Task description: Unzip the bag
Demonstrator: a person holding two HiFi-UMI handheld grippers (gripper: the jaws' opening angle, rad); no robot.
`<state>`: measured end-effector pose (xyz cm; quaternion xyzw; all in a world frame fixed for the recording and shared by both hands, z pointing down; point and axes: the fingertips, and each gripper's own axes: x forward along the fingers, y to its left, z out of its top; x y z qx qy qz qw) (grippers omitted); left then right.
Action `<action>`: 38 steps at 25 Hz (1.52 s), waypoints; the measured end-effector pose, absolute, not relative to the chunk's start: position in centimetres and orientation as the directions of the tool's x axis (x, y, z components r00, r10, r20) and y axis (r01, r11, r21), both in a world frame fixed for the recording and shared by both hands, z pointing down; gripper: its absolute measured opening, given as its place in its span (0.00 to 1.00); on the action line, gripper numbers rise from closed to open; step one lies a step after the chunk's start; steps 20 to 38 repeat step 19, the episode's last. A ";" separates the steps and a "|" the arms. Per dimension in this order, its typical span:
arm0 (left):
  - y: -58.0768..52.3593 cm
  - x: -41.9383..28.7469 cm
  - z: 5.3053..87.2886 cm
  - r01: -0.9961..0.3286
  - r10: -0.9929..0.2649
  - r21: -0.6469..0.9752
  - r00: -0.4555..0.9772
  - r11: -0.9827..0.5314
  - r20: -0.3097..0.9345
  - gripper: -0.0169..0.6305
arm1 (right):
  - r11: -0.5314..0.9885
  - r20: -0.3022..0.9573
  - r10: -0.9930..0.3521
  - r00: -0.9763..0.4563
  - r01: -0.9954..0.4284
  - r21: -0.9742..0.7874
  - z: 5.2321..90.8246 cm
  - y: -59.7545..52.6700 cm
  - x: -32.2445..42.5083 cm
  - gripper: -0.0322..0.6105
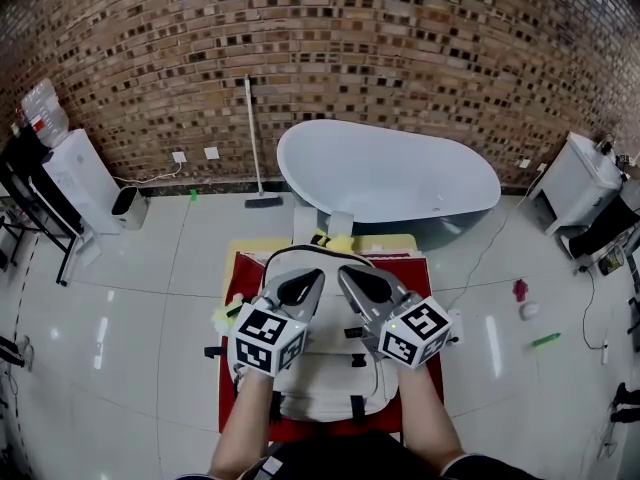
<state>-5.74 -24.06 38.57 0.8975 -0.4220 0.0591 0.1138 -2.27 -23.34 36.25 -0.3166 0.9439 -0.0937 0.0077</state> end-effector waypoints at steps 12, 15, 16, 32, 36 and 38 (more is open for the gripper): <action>-23.5 -5.0 39.0 -0.770 -0.740 0.152 0.638 -0.620 0.213 0.03 | 0.786 0.051 -0.594 -0.803 -0.593 -0.173 36.3 -22.7 -1.7 0.06; -23.4 -4.9 38.8 -0.770 -0.739 0.153 0.638 -0.620 0.214 0.03 | 0.786 0.053 -0.595 -0.802 -0.594 -0.172 36.1 -22.5 -1.6 0.06; -23.4 -4.9 38.8 -0.770 -0.739 0.153 0.638 -0.620 0.215 0.03 | 0.785 0.054 -0.596 -0.801 -0.595 -0.172 36.1 -22.5 -1.5 0.06; -23.3 -4.7 38.7 -0.769 -0.738 0.153 0.639 -0.621 0.217 0.03 | 0.782 0.059 -0.598 -0.799 -0.598 -0.174 35.9 -22.4 -1.3 0.06; -23.3 -4.7 38.7 -0.769 -0.738 0.153 0.639 -0.621 0.217 0.03 | 0.782 0.059 -0.598 -0.799 -0.598 -0.174 35.9 -22.4 -1.3 0.06; -23.3 -4.7 38.7 -0.769 -0.738 0.153 0.639 -0.621 0.217 0.03 | 0.782 0.059 -0.598 -0.799 -0.598 -0.174 35.9 -22.4 -1.3 0.06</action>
